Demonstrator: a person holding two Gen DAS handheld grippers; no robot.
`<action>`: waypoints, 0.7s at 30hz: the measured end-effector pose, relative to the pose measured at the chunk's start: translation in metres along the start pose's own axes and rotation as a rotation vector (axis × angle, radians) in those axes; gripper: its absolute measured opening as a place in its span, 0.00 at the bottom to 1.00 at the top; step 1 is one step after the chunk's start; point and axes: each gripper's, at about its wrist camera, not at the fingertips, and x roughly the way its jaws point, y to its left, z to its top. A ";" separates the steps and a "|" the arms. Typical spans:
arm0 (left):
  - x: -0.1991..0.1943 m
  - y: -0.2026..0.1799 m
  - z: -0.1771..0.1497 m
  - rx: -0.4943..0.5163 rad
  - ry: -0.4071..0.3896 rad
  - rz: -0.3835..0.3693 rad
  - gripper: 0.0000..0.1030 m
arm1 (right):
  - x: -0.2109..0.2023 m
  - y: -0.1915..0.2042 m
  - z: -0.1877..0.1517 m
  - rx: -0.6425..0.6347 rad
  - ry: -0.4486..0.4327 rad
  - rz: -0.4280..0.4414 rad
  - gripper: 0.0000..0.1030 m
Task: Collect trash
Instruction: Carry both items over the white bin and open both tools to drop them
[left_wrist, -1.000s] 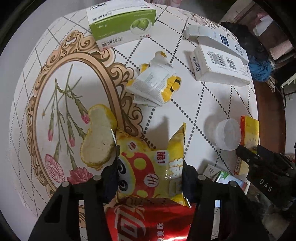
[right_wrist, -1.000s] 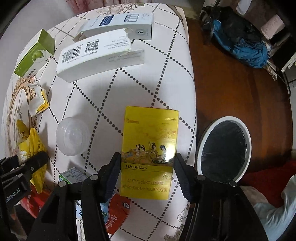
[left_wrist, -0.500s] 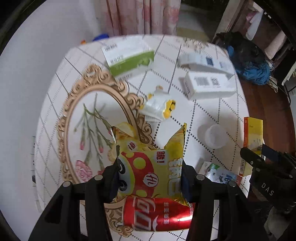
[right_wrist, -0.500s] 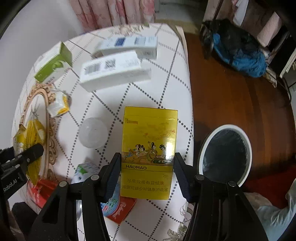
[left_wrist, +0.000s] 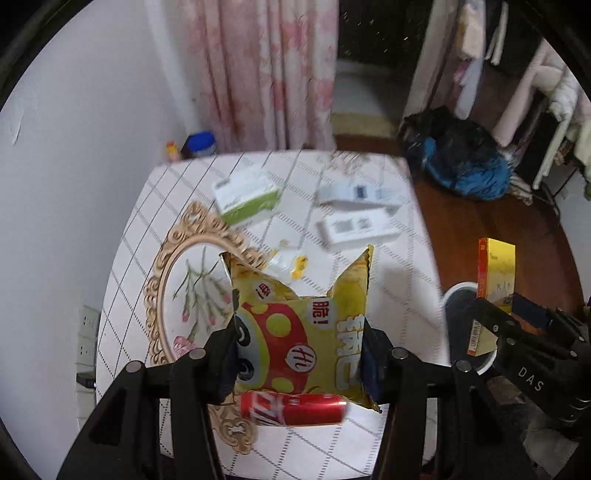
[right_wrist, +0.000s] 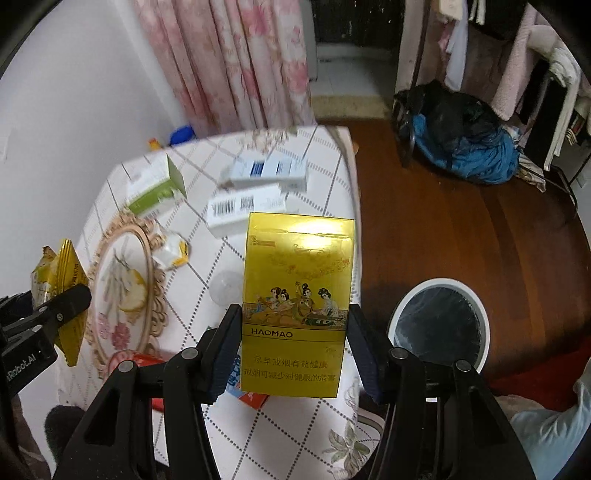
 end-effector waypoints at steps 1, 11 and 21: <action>-0.006 -0.006 0.001 0.007 -0.011 -0.007 0.48 | -0.009 -0.006 -0.001 0.010 -0.016 0.005 0.56; -0.030 -0.137 0.017 0.164 -0.056 -0.201 0.48 | -0.082 -0.119 -0.020 0.164 -0.121 -0.016 0.56; 0.090 -0.273 0.011 0.226 0.214 -0.376 0.48 | -0.024 -0.272 -0.061 0.376 0.015 -0.100 0.56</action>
